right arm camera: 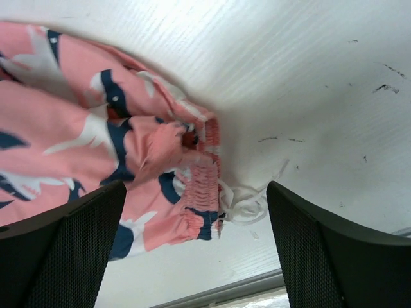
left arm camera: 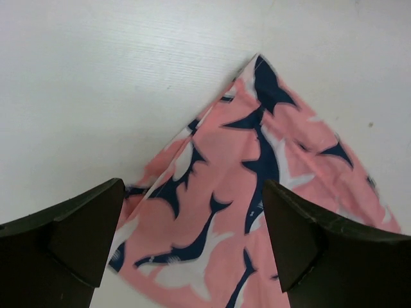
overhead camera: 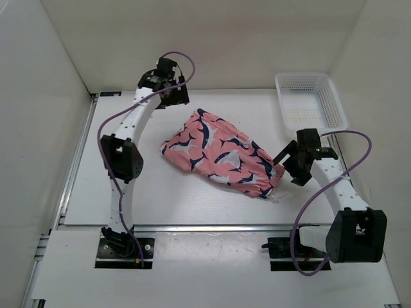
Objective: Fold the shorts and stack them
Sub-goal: Fold the shorts
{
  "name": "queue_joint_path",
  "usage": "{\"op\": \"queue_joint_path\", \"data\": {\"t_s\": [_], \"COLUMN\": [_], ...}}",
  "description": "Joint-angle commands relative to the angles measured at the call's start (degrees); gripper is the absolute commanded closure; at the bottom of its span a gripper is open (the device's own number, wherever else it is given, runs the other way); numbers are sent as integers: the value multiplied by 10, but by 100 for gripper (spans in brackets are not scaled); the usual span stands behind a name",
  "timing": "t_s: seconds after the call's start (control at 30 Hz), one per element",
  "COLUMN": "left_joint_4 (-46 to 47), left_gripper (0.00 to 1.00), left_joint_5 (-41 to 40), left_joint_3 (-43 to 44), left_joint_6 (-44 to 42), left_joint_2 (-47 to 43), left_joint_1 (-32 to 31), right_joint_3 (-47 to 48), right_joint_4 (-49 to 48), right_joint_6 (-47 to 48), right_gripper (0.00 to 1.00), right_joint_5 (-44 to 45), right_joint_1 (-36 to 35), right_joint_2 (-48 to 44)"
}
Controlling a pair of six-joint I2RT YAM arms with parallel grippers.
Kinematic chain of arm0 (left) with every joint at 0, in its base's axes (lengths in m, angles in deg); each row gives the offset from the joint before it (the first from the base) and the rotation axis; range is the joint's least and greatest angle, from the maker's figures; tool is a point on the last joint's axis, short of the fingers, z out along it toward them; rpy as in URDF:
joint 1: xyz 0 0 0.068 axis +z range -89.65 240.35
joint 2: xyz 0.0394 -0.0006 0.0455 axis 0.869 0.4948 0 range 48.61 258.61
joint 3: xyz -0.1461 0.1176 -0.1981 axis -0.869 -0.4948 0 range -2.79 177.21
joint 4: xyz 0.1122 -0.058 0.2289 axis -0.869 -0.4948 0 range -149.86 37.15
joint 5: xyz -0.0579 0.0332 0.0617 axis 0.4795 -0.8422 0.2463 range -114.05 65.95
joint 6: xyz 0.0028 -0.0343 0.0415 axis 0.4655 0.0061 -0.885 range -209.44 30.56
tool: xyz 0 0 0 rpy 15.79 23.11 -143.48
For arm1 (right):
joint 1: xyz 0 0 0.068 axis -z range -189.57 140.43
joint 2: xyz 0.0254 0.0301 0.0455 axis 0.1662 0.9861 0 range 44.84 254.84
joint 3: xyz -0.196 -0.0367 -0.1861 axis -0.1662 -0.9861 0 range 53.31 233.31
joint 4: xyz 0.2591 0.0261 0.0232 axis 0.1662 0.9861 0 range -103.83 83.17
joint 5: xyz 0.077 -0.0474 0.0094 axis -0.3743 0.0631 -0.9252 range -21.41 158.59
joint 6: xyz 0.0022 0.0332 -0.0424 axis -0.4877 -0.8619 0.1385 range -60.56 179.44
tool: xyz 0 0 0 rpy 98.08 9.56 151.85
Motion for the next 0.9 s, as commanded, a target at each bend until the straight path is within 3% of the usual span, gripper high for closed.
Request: {"op": "queue_joint_path", "data": {"t_s": [0.0,0.1,0.33,0.5,0.53,0.6,0.63,0.7,0.73,0.8,0.87], "left_joint_4": [-1,25,52,70,70,78,78,78,78,78,78], "left_gripper": [0,0,0,0,0,4,8,29,48,88,90], "left_joint_5": [-1,12,58,75,80,91,97,108,102,78,78], "left_joint_3": [-105,-252,-339,-339,-339,-339,-333,-333,-333,-340,-361], "left_joint_6": [-12,-6,-16,-16,-16,-16,-11,-11,-6,8,23], "left_joint_2": [-125,-176,-140,-77,-71,-60,-52,-52,-52,-65,-82], "left_joint_1": [27,47,53,36,36,36,36,36,36,36,43], "right_joint_3": [-24,-58,-81,-106,-106,-106,-98,-77,-67,-30,-3], "right_joint_4": [-1,-31,-94,-182,-187,-200,-200,-200,-190,-175,-147], "right_joint_6": [15,22,39,34,34,39,39,61,68,94,113], "right_gripper": [4,1,2,18,27,35,49,63,78,92,100], "right_joint_5": [-29,-70,-121,-163,-163,-175,-175,-169,-164,-157,-151], "right_joint_1": [8,13,30,36,36,36,36,36,36,36,36], "right_joint_2": [-26,-31,16,92,103,129,136,154,159,178,200]}}
